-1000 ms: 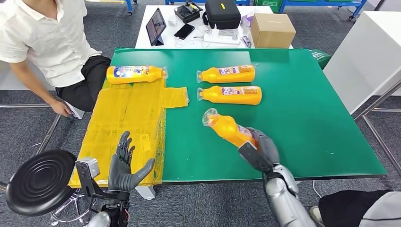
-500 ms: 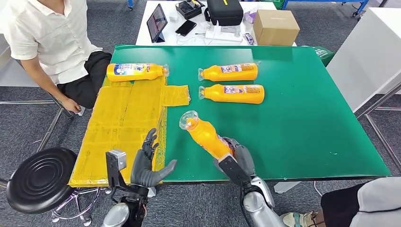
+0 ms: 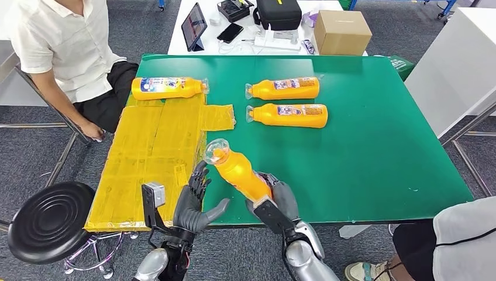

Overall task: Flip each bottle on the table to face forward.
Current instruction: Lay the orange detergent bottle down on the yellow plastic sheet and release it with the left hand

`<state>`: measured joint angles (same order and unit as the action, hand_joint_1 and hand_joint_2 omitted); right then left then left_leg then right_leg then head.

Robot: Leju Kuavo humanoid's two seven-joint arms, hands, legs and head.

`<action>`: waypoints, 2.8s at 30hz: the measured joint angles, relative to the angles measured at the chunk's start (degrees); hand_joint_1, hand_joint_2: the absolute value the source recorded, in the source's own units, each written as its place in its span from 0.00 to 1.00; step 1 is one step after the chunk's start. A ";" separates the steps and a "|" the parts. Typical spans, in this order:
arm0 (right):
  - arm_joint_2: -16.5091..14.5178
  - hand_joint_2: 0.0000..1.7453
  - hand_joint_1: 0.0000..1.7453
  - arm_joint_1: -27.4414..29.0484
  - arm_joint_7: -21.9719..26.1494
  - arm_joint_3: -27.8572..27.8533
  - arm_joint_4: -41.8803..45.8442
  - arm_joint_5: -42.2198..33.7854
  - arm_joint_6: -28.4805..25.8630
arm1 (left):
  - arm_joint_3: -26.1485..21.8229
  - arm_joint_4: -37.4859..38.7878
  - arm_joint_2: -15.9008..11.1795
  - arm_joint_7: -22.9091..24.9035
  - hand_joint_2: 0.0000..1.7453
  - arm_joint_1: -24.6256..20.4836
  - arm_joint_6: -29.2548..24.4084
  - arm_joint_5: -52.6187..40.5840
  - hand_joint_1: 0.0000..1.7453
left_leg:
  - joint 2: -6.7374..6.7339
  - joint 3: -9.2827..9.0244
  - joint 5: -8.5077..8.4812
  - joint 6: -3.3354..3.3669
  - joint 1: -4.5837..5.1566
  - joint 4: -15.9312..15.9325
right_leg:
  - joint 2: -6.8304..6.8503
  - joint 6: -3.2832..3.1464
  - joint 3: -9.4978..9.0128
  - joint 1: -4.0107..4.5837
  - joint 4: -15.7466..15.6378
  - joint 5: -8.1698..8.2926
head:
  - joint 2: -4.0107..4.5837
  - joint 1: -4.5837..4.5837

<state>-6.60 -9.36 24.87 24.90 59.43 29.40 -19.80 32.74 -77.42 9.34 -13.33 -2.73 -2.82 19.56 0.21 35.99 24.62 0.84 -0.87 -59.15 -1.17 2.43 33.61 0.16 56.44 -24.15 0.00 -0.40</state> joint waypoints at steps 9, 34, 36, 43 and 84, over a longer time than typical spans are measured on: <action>-0.92 1.00 0.82 -0.90 0.59 2.60 -0.45 -0.05 -1.68 | 0.86 2.02 0.07 1.86 1.00 -2.05 0.03 4.35 0.00 | 0.00 0.03 -0.02 -0.01 0.00 0.00 | 0.01 0.00 0.03 0.00 0.01 0.00 | 0.00 -0.01; -3.27 1.00 0.87 -9.22 -1.33 7.09 -9.27 -0.93 -3.76 | 3.13 4.03 -0.58 2.65 1.00 -6.57 -1.48 9.39 0.00 | 0.03 0.07 -0.06 -0.03 0.00 0.00 | 0.05 0.00 0.06 -0.01 0.04 0.01 | 0.00 -0.01; -3.37 1.00 0.92 -9.73 -1.67 7.29 -10.21 -0.54 -3.91 | 3.15 4.03 -0.68 2.56 1.00 -6.63 -1.48 9.35 0.00 | 0.03 0.07 -0.06 -0.03 0.00 0.00 | 0.05 0.00 0.07 -0.01 0.04 0.01 | 0.00 -0.01; -4.20 1.00 0.94 -11.16 -2.64 8.83 -13.28 3.13 -5.95 | 3.07 4.60 -1.03 2.90 1.00 -7.06 -2.15 10.31 0.00 | 0.03 0.08 -0.07 -0.03 0.00 0.00 | 0.06 0.00 0.08 -0.01 0.04 0.01 | 0.00 0.00; -5.48 1.00 0.00 -12.61 1.57 14.73 -16.13 2.37 -6.83 | 1.31 5.33 -0.86 1.27 1.00 -8.47 1.98 18.37 1.00 | 0.03 0.11 -0.10 -0.03 0.00 -0.01 | 0.08 0.00 0.11 -0.01 0.06 0.01 | 0.00 0.00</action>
<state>-12.08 -21.97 26.44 39.63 43.30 31.77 -26.63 34.04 -72.10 8.48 -12.06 -11.20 -0.84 37.93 0.25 36.09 24.52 0.81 -0.87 -59.16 -1.09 2.43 33.72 0.15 56.49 -24.14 0.00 -0.40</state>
